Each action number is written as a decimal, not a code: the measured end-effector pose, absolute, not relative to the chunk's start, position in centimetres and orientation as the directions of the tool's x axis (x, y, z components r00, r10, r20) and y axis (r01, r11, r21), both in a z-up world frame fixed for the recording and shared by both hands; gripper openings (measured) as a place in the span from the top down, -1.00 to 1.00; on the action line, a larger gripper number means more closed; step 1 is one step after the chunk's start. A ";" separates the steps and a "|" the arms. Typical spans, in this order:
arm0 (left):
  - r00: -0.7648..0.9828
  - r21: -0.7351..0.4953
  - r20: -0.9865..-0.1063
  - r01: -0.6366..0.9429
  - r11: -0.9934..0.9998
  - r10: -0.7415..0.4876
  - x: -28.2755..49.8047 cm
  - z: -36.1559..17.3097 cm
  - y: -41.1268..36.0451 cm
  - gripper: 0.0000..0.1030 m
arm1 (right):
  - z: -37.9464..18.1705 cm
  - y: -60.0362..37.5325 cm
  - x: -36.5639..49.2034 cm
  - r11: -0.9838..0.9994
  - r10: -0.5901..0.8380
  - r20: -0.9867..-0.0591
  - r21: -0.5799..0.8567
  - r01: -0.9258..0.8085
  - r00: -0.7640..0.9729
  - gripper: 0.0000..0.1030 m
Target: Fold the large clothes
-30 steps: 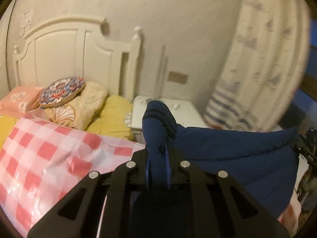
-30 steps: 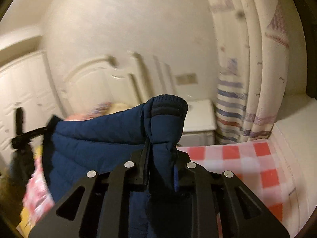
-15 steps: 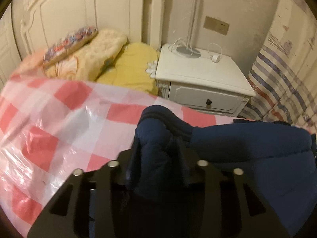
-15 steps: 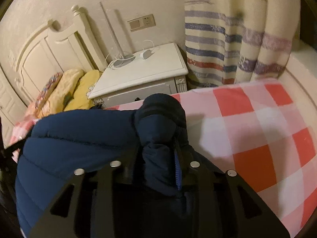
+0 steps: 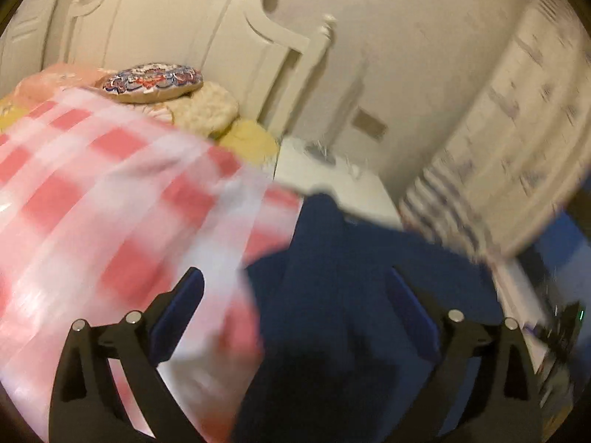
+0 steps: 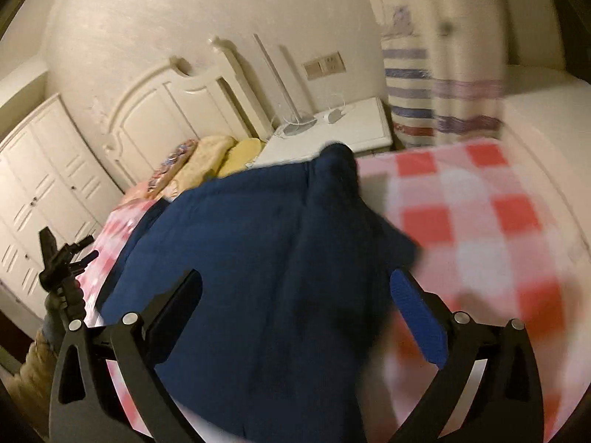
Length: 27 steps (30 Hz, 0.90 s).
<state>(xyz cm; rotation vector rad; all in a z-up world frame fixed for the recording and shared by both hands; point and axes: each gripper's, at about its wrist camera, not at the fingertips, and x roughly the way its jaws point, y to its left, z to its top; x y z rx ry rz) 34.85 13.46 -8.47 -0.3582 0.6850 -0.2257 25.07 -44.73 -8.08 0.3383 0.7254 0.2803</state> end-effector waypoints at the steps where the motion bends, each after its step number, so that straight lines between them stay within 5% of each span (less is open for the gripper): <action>1: 0.731 -0.382 -0.597 0.104 0.919 -0.330 33.2 -9.0 13.5 -0.90 | -8.7 -45.4 22.8 0.905 0.368 -0.593 0.405 -0.129 0.716 -0.90; 8: 0.612 -0.291 -0.708 0.200 0.935 -0.352 27.5 -13.6 9.4 -0.90 | -13.6 -44.9 17.7 0.890 0.408 -0.643 0.439 -0.125 0.648 -0.87; 11: 0.609 -0.245 -0.727 0.203 0.948 -0.318 28.4 -14.5 7.1 -0.92 | -13.3 -42.2 18.4 0.917 0.383 -0.662 0.357 -0.178 0.644 -0.60; 13: 0.636 -0.256 -0.711 0.164 0.953 -0.300 28.4 -14.5 6.7 -0.75 | -13.4 -40.5 19.2 0.939 0.334 -0.682 0.298 -0.170 0.650 -0.44; 15: 0.648 -0.288 -0.695 0.143 0.947 -0.310 27.8 -14.2 6.6 -0.11 | -13.5 -40.2 18.4 0.942 0.325 -0.678 0.298 -0.157 0.659 -0.13; 17: 0.674 -0.233 -0.693 0.126 0.964 -0.256 26.6 -13.5 6.1 0.27 | -13.1 -39.9 16.9 0.945 0.307 -0.664 0.295 -0.138 0.682 0.08; 20: 0.683 -0.189 -0.687 0.162 0.969 -0.248 23.6 -12.9 6.1 0.34 | -13.1 -39.9 14.4 0.948 0.294 -0.650 0.292 -0.126 0.701 0.25; 27: 0.662 -0.221 -0.684 0.212 0.952 -0.306 13.3 -13.4 9.9 0.31 | -13.9 -38.8 4.1 0.917 0.373 -0.614 0.358 -0.175 0.695 0.25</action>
